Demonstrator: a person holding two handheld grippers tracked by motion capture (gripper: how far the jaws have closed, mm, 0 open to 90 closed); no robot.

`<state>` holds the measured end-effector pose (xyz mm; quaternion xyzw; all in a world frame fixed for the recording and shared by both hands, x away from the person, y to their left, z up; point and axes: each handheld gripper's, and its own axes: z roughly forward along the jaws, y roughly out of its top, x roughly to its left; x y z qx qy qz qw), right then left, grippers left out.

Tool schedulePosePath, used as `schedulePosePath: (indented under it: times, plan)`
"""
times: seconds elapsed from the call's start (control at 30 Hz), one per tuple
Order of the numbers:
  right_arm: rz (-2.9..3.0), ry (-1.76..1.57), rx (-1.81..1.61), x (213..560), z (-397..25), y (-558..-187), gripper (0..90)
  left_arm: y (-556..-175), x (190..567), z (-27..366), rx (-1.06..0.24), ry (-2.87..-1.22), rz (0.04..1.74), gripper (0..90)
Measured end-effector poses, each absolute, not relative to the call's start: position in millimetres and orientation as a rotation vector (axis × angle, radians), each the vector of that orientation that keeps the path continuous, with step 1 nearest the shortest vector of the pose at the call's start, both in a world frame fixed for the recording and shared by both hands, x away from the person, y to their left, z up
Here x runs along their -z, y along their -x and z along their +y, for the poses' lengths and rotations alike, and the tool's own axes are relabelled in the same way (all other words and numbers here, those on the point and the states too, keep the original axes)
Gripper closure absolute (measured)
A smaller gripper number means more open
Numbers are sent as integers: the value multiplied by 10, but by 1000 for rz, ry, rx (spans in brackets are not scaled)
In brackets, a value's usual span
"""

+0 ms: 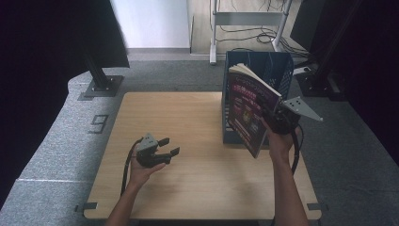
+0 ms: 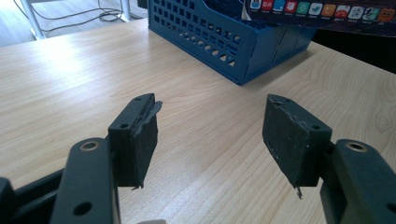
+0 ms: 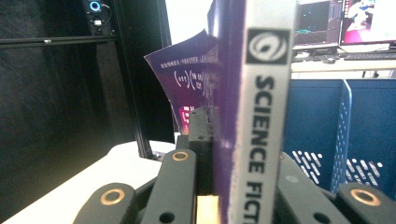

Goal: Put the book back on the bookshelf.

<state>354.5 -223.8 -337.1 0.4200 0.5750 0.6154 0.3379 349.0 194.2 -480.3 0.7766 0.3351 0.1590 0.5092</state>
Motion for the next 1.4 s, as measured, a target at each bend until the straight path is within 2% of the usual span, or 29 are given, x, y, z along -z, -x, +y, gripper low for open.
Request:
schedulePosePath:
  times: [1.4]
  plan:
    - [1447, -1196, -1534, 3403, -2163, -4114, 817, -3496, 4819, 2025, -381, -1865, 828, 358]
